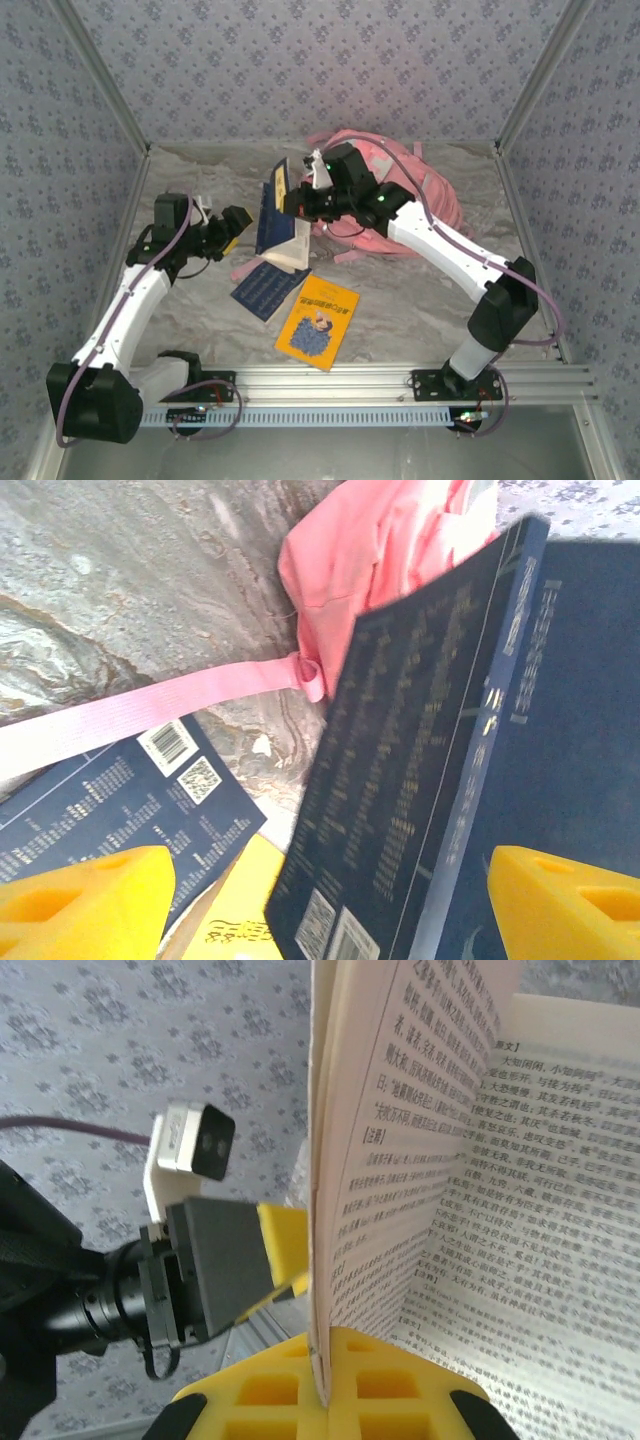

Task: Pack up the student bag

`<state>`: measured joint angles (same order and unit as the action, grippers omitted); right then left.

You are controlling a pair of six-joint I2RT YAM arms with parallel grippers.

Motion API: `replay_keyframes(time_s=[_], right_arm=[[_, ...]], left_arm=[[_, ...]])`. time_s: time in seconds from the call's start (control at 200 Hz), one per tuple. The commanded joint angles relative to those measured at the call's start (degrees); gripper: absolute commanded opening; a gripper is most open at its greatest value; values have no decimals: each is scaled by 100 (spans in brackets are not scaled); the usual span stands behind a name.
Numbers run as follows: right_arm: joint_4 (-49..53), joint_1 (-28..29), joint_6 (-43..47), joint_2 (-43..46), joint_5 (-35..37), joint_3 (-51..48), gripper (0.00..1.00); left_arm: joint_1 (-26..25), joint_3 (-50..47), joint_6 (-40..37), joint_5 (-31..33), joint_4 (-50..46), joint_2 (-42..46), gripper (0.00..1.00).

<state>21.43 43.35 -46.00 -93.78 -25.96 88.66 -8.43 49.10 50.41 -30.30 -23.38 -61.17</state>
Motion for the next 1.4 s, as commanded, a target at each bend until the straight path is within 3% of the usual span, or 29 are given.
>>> replay_keyframes(time_s=[0.0, 0.235, 0.36, 0.615, 0.934, 1.084, 1.394], right_arm=[[-117, 169, 44, -6, 143, -370, 0], [-999, 419, -229, -424, -175, -1160, 0], [-2121, 293, -807, -358, -368, -2272, 0], [-3270, 16, -1128, -714, -542, -3563, 0], [-4586, -50, -1762, -1883, -987, -3757, 0], [-4579, -80, -1698, -1949, -1017, -3742, 0], [-4369, -117, -1518, -2008, -988, -3742, 0]], left_arm=[[-1, -104, -145, 137, 7, 39, 81], [8, -429, -183, 245, 91, -94, 80], [8, -699, -157, 271, 135, -138, 80], [-28, -1153, -128, 364, 342, -442, 77], [-148, -1321, -84, 455, 626, -693, 74], [-160, -1299, -154, 725, 550, -519, 75], [-491, -1099, -180, 921, 621, -1341, 72]])
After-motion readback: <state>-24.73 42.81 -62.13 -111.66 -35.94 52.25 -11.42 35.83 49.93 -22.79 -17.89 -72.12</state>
